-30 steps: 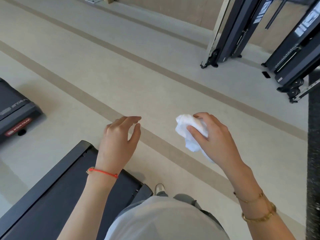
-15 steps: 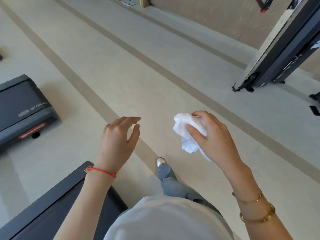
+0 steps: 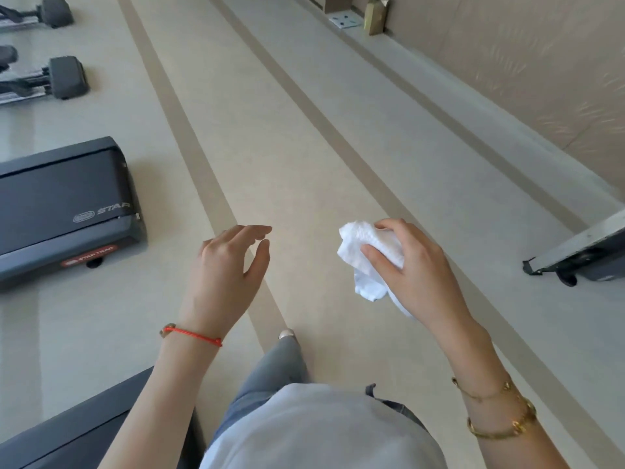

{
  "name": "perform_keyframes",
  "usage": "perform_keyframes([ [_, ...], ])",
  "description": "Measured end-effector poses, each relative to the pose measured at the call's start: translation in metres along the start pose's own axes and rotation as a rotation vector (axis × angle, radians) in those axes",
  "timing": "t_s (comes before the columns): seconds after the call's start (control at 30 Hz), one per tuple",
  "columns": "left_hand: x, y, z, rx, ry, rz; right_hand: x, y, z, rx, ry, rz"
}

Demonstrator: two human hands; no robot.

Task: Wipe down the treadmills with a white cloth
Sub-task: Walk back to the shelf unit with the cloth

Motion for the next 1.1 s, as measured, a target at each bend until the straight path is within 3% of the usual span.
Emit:
perform_keyframes([
  [0.53, 0.135, -0.331, -0.120, -0.057, -0.077, 0.068, 0.015, -0.369, -0.177, 0.048, -0.071, 0.057],
  [0.77, 0.182, -0.469, -0.170, -0.009, -0.047, 0.058, 0.016, -0.505, -0.237, 0.050, -0.069, 0.022],
  [1.1, 0.257, -0.674, -0.285, -0.028, -0.050, 0.057, -0.009, -0.729, -0.333, 0.046, -0.069, 0.014],
])
Point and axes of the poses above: each hand's wrist, its own y-axis away from the middle knuckle, its own z-axis out of the back of the hand, x = y × z, the point moved 1 cm from there along -y, towards the middle knuckle, and after that the axes turned 13 degrees about -x, right-handed, at the moved point
